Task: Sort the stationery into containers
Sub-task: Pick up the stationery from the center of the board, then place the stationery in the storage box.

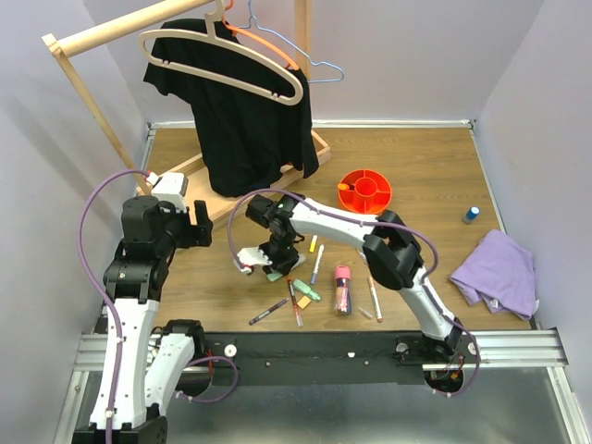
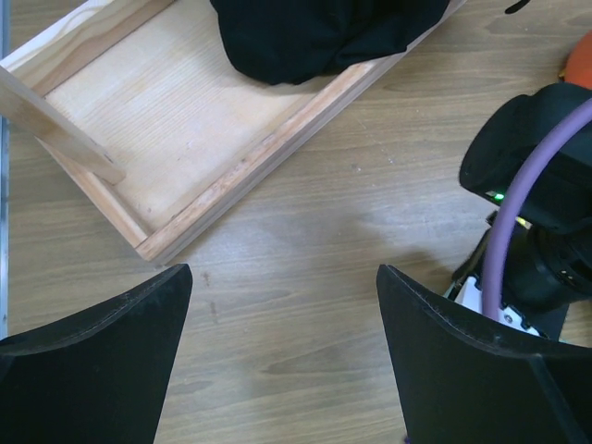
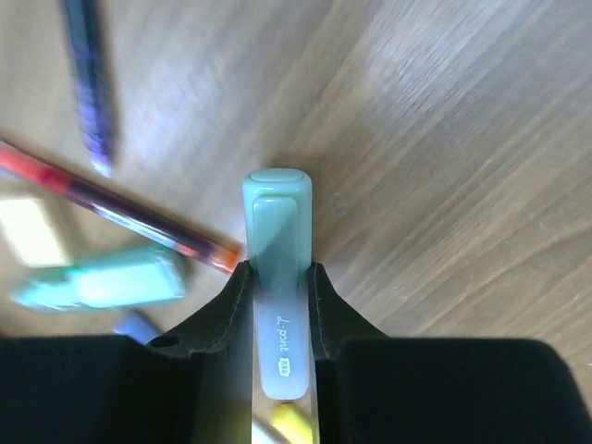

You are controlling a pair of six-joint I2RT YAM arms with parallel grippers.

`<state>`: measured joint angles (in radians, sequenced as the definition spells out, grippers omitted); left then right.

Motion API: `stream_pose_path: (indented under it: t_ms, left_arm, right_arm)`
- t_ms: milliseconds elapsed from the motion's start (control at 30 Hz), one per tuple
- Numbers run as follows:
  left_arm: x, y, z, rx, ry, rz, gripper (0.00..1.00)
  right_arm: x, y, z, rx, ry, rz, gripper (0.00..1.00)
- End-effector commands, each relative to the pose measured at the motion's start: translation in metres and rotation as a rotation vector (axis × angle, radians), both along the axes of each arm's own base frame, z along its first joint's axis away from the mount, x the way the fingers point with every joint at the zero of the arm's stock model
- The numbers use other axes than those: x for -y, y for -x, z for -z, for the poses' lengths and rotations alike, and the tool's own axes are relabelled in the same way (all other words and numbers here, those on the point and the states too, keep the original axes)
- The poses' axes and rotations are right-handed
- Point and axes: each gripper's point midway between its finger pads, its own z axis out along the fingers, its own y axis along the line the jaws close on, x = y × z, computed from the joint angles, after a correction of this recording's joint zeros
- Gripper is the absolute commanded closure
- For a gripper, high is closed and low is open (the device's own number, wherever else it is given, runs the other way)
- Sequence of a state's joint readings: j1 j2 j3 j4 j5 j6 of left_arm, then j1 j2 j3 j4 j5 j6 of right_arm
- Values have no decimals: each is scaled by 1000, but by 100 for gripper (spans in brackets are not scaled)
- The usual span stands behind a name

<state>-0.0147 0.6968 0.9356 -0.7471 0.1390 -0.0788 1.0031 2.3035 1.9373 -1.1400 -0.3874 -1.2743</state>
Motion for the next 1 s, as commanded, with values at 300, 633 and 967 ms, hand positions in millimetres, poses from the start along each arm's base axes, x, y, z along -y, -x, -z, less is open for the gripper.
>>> stream_pose_path:
  t_ms: [300, 633, 967]
  left_arm:
    - [42, -16, -12, 116, 35, 292, 9]
    - [70, -34, -15, 80, -88, 459, 9]
    - [92, -50, -5, 18, -99, 542, 9]
  right_arm:
    - [0, -57, -208, -173, -702, 688, 99]
    - [74, -146, -230, 69, -978, 1006, 99]
    - [132, -200, -223, 207, -1041, 1155, 99]
